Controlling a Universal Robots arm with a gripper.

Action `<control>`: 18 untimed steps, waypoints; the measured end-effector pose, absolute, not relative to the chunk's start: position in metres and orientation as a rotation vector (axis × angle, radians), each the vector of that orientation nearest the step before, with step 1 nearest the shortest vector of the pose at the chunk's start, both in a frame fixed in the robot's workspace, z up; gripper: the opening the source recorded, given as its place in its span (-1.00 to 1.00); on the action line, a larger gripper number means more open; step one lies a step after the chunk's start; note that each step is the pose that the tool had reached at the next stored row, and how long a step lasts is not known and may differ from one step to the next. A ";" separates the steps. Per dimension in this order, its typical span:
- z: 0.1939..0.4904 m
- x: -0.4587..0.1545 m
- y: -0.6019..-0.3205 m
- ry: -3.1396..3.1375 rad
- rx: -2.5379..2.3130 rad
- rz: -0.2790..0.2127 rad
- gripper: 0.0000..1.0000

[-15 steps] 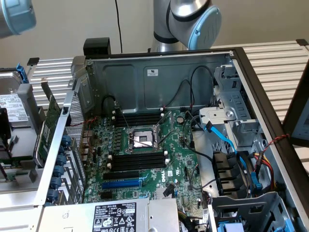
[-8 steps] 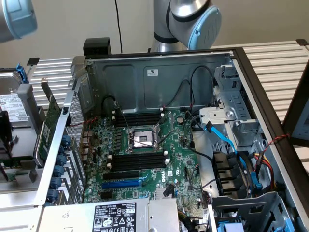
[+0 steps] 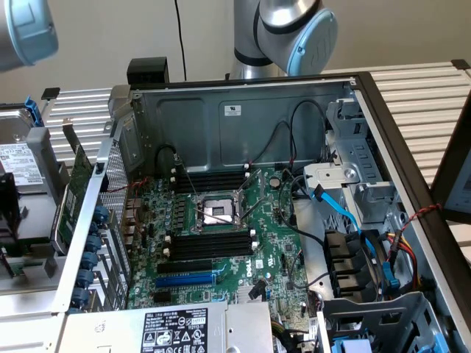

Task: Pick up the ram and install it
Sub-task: 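Pick up the ram and move it above insertion slot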

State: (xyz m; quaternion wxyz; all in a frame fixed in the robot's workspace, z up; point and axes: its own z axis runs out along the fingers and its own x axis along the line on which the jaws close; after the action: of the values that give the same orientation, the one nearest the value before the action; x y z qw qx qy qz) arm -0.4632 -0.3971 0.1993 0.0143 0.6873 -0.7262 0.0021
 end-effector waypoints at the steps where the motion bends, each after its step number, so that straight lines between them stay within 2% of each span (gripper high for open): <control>1: 0.199 -0.463 -0.397 -2.261 2.140 0.007 -0.19; 2: 0.199 -0.463 -0.397 -2.261 2.139 0.007 -0.33; 3: 0.199 -0.463 -0.398 -2.262 2.139 0.007 -0.33; 5: 0.199 -0.463 -0.398 -2.262 2.138 0.007 -0.57; 6: 0.199 -0.463 -0.398 -2.263 2.138 0.007 -0.57; 8: 0.199 -0.463 -0.398 -2.264 2.136 0.006 -0.75; 18: 0.237 -0.463 -0.401 -2.269 2.131 0.006 -0.75</control>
State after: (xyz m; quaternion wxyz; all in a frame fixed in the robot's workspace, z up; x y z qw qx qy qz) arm -0.4632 -0.4010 0.2368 0.0144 0.6846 -0.7288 0.0021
